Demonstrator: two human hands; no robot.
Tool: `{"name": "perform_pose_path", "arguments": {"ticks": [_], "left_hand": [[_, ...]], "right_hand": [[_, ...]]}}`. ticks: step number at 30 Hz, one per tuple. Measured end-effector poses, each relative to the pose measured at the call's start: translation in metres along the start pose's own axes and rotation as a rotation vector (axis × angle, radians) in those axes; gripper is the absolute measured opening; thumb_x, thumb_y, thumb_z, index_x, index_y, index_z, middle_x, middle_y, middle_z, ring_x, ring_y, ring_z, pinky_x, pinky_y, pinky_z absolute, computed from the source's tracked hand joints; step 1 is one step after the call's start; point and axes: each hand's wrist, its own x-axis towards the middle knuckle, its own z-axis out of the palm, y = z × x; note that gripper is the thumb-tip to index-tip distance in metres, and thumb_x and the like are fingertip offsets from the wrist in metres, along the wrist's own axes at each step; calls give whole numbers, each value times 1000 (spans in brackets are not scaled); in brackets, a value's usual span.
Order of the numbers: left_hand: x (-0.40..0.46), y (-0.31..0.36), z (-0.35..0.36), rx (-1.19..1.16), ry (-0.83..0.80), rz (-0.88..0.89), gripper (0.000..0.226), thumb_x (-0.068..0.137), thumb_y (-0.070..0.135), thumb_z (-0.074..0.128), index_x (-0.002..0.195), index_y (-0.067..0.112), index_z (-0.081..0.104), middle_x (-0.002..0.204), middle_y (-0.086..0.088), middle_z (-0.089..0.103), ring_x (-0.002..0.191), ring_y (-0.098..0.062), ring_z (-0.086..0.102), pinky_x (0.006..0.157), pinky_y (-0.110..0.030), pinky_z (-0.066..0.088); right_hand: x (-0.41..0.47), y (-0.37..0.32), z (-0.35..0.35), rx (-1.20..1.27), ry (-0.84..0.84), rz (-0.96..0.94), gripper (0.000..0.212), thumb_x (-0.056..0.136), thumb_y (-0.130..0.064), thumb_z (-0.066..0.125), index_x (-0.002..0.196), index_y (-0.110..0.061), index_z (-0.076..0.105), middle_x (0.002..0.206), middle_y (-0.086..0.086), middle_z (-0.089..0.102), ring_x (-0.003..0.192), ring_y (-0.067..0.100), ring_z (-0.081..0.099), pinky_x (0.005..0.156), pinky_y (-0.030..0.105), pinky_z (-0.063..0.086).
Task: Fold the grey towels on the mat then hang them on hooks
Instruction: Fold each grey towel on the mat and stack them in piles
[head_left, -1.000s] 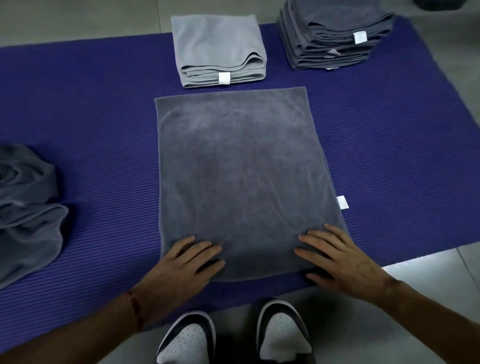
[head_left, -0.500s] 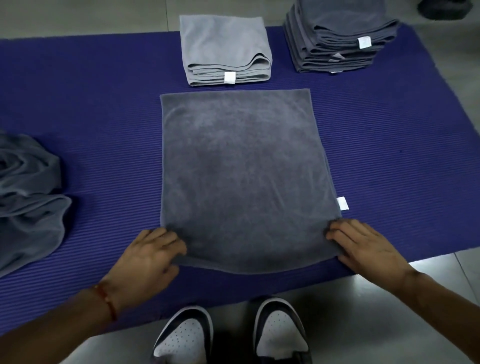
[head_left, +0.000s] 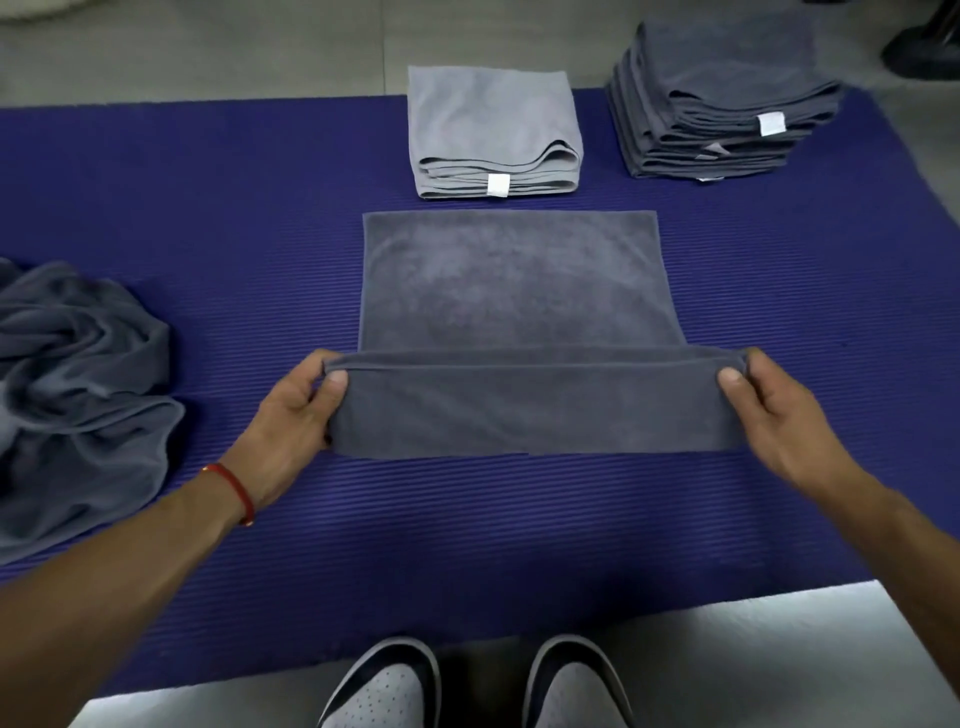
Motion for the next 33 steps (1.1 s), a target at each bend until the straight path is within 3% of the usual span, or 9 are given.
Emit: {"name": "perform_pose_path", "arguments": {"ticks": [4, 7, 10, 13, 16, 19, 22, 26, 33], "left_hand": [[-27, -11, -9, 107, -97, -56, 25, 106, 27, 42, 94, 27, 64, 82, 1, 65, 76, -15, 60, 70, -40, 54], [-68, -20, -6, 77, -153, -138, 34, 104, 18, 43, 85, 31, 68, 78, 4, 69, 73, -9, 65, 66, -28, 56], [-97, -29, -10, 35, -191, -219, 21, 101, 27, 51, 95, 24, 70, 90, -10, 74, 84, -23, 70, 72, -38, 57], [-92, -18, -17, 18, -196, -196, 34, 92, 56, 60, 101, 25, 70, 98, -13, 74, 91, -25, 72, 76, -35, 59], [-50, 6, -12, 88, -68, -61, 23, 102, 33, 49, 105, 21, 68, 98, -6, 76, 90, -19, 73, 76, -27, 58], [18, 11, -8, 158, 79, 3, 20, 105, 31, 51, 109, 19, 66, 103, -2, 76, 95, -17, 72, 84, -34, 58], [76, 2, -7, 333, 134, -36, 22, 101, 39, 56, 105, 19, 66, 100, 1, 73, 99, -21, 70, 83, -36, 55], [96, -9, -3, 589, 179, -126, 33, 98, 42, 59, 93, 9, 61, 91, -7, 66, 93, -33, 64, 75, -37, 46], [93, -6, -2, 509, 216, -49, 33, 103, 38, 51, 92, 9, 61, 81, -14, 67, 77, -31, 65, 67, -40, 50]], "right_hand": [[-29, 4, -3, -133, -97, 4, 25, 93, -64, 35, 83, -44, 46, 74, -5, 62, 68, 8, 61, 61, 36, 46], [-65, 16, -1, -117, -139, 57, 53, 77, -95, 23, 88, -50, 48, 78, -17, 69, 73, 0, 65, 58, 23, 47], [-94, 23, -2, -95, -144, 97, 66, 70, -101, 20, 90, -46, 51, 72, -13, 70, 66, 6, 67, 61, 25, 48], [-88, 9, -2, -77, -97, 71, 31, 89, -74, 37, 86, -49, 54, 70, -14, 69, 66, 5, 67, 59, 18, 47], [-45, -4, 1, -15, 25, 16, 16, 97, -45, 47, 84, -42, 56, 77, -14, 69, 70, 6, 65, 58, 18, 46], [16, -1, 12, 79, 152, 34, 15, 103, -41, 52, 96, -33, 64, 83, -11, 70, 77, 7, 66, 72, 30, 52], [65, 4, 32, 118, 125, 136, 23, 101, -43, 56, 100, -23, 67, 93, -3, 71, 84, 19, 66, 81, 44, 55], [83, 12, 53, -17, 106, 207, 29, 101, -41, 56, 96, -14, 66, 90, 5, 69, 87, 28, 63, 79, 41, 48], [77, 18, 51, -53, 224, 230, 28, 104, -39, 51, 96, -14, 60, 78, -3, 63, 72, 17, 58, 72, 34, 41]]}}
